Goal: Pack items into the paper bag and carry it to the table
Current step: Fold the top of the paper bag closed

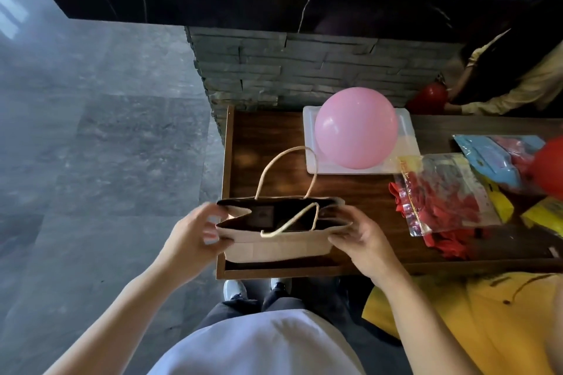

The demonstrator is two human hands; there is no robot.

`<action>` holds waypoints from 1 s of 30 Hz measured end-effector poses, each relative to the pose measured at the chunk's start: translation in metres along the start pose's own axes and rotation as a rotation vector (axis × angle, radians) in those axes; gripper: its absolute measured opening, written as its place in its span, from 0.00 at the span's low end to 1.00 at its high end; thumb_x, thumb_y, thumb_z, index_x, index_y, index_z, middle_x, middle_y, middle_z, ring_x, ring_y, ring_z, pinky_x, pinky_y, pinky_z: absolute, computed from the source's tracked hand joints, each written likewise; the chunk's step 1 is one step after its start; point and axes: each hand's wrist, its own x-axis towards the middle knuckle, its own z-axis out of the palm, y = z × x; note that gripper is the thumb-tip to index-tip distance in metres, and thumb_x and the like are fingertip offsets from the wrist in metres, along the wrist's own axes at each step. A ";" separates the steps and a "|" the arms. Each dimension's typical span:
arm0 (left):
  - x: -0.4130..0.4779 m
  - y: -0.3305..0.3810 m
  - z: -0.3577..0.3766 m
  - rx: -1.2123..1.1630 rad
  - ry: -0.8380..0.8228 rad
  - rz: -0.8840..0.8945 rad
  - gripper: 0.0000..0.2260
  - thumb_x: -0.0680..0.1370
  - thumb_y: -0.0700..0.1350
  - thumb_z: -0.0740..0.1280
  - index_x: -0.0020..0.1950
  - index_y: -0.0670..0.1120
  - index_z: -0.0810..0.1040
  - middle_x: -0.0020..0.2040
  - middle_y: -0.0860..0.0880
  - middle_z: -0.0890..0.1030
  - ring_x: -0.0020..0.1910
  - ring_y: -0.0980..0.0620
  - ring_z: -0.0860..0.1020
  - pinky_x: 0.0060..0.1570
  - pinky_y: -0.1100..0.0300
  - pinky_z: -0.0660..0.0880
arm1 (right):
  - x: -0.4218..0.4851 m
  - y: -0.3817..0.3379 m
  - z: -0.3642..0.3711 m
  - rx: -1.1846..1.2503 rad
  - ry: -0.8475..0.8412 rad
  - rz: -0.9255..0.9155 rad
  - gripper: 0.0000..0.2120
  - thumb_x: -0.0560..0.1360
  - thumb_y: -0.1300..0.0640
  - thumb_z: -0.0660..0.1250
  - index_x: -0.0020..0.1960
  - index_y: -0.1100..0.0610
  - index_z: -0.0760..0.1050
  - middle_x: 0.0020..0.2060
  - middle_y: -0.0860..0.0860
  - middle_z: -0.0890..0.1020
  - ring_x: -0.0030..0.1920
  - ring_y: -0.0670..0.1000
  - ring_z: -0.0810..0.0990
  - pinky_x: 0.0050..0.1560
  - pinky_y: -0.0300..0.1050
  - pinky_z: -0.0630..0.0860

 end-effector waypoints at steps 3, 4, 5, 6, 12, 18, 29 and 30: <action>0.011 -0.008 0.004 -0.139 0.009 -0.107 0.29 0.69 0.42 0.77 0.65 0.54 0.71 0.60 0.56 0.74 0.45 0.52 0.84 0.48 0.62 0.80 | 0.007 -0.003 -0.002 0.060 0.052 0.015 0.37 0.69 0.62 0.75 0.69 0.35 0.66 0.64 0.34 0.75 0.54 0.41 0.81 0.54 0.35 0.78; 0.015 -0.007 0.007 -0.101 -0.011 -0.122 0.22 0.71 0.45 0.76 0.63 0.54 0.76 0.58 0.56 0.73 0.46 0.56 0.82 0.47 0.71 0.76 | 0.012 -0.003 0.001 0.031 0.031 0.034 0.31 0.70 0.58 0.75 0.67 0.36 0.70 0.63 0.36 0.77 0.53 0.42 0.81 0.54 0.34 0.77; 0.019 -0.009 0.012 -0.072 -0.007 -0.154 0.11 0.73 0.49 0.73 0.55 0.54 0.82 0.55 0.56 0.75 0.46 0.58 0.80 0.44 0.77 0.72 | 0.017 -0.004 0.004 -0.018 0.017 0.070 0.21 0.72 0.53 0.73 0.62 0.39 0.75 0.58 0.40 0.81 0.53 0.44 0.81 0.55 0.36 0.77; 0.022 -0.006 0.015 -0.100 0.009 -0.193 0.04 0.75 0.51 0.70 0.44 0.56 0.85 0.48 0.57 0.78 0.42 0.58 0.79 0.38 0.78 0.71 | 0.021 -0.007 0.008 -0.058 0.024 0.109 0.12 0.73 0.48 0.70 0.56 0.43 0.80 0.52 0.44 0.84 0.53 0.47 0.81 0.54 0.37 0.76; 0.034 -0.013 0.036 -0.370 0.105 -0.536 0.23 0.74 0.61 0.67 0.35 0.42 0.84 0.34 0.48 0.84 0.33 0.50 0.78 0.32 0.61 0.71 | 0.037 -0.003 0.026 -0.221 0.302 0.176 0.14 0.72 0.41 0.68 0.42 0.52 0.78 0.36 0.50 0.83 0.39 0.50 0.81 0.37 0.40 0.74; 0.023 -0.015 0.049 0.195 0.184 -0.116 0.20 0.73 0.46 0.72 0.62 0.54 0.73 0.64 0.49 0.69 0.61 0.46 0.72 0.57 0.52 0.75 | 0.032 0.004 0.034 -0.645 0.364 0.084 0.20 0.69 0.52 0.75 0.60 0.49 0.76 0.48 0.50 0.77 0.48 0.52 0.77 0.45 0.43 0.77; 0.034 -0.006 0.063 0.474 0.042 0.376 0.07 0.72 0.53 0.71 0.47 0.60 0.86 0.54 0.63 0.81 0.57 0.53 0.74 0.55 0.53 0.73 | 0.040 -0.005 0.076 -0.854 -0.038 -0.349 0.09 0.72 0.57 0.70 0.50 0.49 0.85 0.48 0.45 0.86 0.51 0.50 0.78 0.52 0.46 0.77; 0.035 -0.011 0.060 0.470 0.066 0.342 0.06 0.71 0.56 0.70 0.45 0.60 0.86 0.52 0.63 0.81 0.56 0.53 0.74 0.54 0.53 0.73 | 0.041 -0.001 0.072 -0.850 -0.018 -0.333 0.08 0.72 0.57 0.71 0.49 0.50 0.85 0.47 0.46 0.85 0.50 0.50 0.78 0.52 0.45 0.77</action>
